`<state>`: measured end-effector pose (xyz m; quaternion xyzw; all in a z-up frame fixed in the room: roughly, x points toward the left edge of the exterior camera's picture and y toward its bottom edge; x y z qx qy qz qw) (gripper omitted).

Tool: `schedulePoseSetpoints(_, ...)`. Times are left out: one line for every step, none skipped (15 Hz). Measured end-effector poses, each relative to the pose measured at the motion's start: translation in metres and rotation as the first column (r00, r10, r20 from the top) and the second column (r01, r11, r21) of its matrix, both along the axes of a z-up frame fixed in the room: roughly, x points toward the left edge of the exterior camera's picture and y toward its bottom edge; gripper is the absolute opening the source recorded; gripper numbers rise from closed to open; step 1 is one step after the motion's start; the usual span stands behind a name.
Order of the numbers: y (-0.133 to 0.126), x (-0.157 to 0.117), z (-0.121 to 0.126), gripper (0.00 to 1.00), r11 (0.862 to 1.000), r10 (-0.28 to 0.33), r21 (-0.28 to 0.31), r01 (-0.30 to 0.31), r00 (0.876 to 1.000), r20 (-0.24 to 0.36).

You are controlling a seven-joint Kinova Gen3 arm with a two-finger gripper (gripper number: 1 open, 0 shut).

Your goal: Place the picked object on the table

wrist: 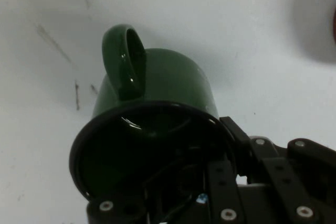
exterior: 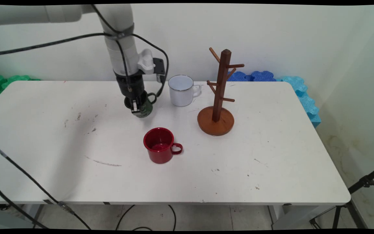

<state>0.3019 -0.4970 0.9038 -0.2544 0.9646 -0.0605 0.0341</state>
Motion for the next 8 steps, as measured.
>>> schedulePoseSetpoints(-0.002, -0.001, -0.003, 0.00, 1.000, 0.000, 0.005, 0.000, 1.000, 0.000)
schedulePoseSetpoints(-0.005, -0.004, -0.007, 0.00, 1.000, 0.000, 0.013, 0.000, 1.000, 0.000)
schedulePoseSetpoints(-0.008, -0.006, -0.011, 0.00, 1.000, 0.001, 0.019, -0.001, 1.000, 0.000)
schedulePoseSetpoints(-0.011, -0.008, -0.015, 0.00, 1.000, 0.001, 0.026, -0.001, 1.000, -0.001)
schedulePoseSetpoints(-0.013, -0.010, -0.018, 0.00, 1.000, 0.001, 0.031, -0.001, 1.000, -0.001)
schedulePoseSetpoints(-0.015, -0.011, -0.020, 0.00, 0.999, 0.001, 0.035, -0.001, 1.000, -0.002)
schedulePoseSetpoints(-0.017, -0.013, -0.022, 0.00, 0.999, 0.000, 0.039, 0.000, 1.000, -0.002)
schedulePoseSetpoints(-0.018, -0.014, -0.024, 0.00, 0.999, 0.000, 0.042, 0.000, 1.000, -0.003)
